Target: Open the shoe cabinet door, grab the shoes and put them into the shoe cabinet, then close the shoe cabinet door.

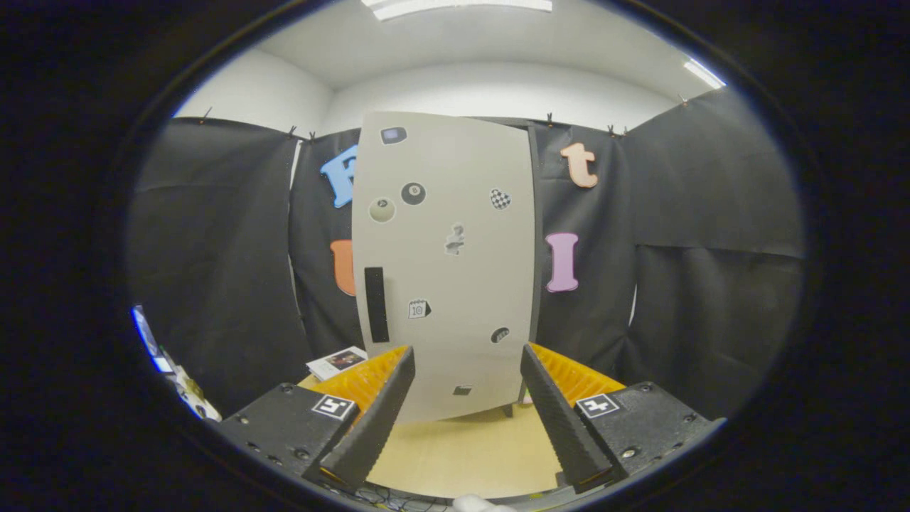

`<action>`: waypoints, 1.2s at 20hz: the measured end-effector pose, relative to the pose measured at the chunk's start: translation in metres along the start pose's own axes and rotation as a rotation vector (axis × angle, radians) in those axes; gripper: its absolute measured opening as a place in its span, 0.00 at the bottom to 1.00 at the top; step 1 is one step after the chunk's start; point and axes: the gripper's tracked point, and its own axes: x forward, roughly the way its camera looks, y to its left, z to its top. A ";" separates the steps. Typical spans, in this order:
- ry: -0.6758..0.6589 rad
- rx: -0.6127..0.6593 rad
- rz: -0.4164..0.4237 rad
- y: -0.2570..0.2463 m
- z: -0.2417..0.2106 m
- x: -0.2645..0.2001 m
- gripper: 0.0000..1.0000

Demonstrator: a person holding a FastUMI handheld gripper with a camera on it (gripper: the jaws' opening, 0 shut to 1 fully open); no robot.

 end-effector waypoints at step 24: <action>-0.010 0.028 -0.122 -0.049 -0.019 -0.072 0.98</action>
